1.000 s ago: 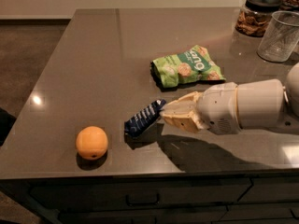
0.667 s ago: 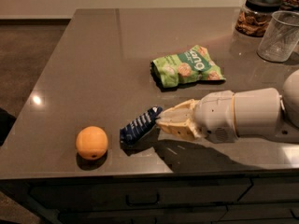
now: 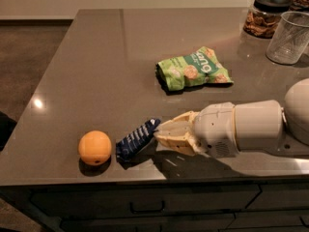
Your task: Move rxbar blueberry near orange
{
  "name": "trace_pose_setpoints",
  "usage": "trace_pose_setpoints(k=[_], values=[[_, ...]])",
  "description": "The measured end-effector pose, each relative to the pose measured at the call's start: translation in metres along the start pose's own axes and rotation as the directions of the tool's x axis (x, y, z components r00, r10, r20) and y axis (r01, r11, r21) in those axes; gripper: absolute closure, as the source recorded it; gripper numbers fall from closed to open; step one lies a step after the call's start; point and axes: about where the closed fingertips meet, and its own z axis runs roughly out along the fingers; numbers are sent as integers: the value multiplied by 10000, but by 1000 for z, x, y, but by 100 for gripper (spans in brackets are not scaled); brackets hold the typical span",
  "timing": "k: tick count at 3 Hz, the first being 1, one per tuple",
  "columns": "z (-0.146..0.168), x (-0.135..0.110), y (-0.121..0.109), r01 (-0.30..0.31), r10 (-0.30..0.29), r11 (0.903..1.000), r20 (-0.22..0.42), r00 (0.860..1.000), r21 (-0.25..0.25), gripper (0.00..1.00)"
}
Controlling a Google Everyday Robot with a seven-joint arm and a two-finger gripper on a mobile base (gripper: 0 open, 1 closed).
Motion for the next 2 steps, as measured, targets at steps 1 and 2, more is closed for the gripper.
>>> trace_pose_setpoints(k=[1, 2], values=[[5, 4, 6, -18, 18, 10000, -16, 10000, -31, 59], [6, 3, 8, 26, -26, 10000, -45, 10000, -48, 36]])
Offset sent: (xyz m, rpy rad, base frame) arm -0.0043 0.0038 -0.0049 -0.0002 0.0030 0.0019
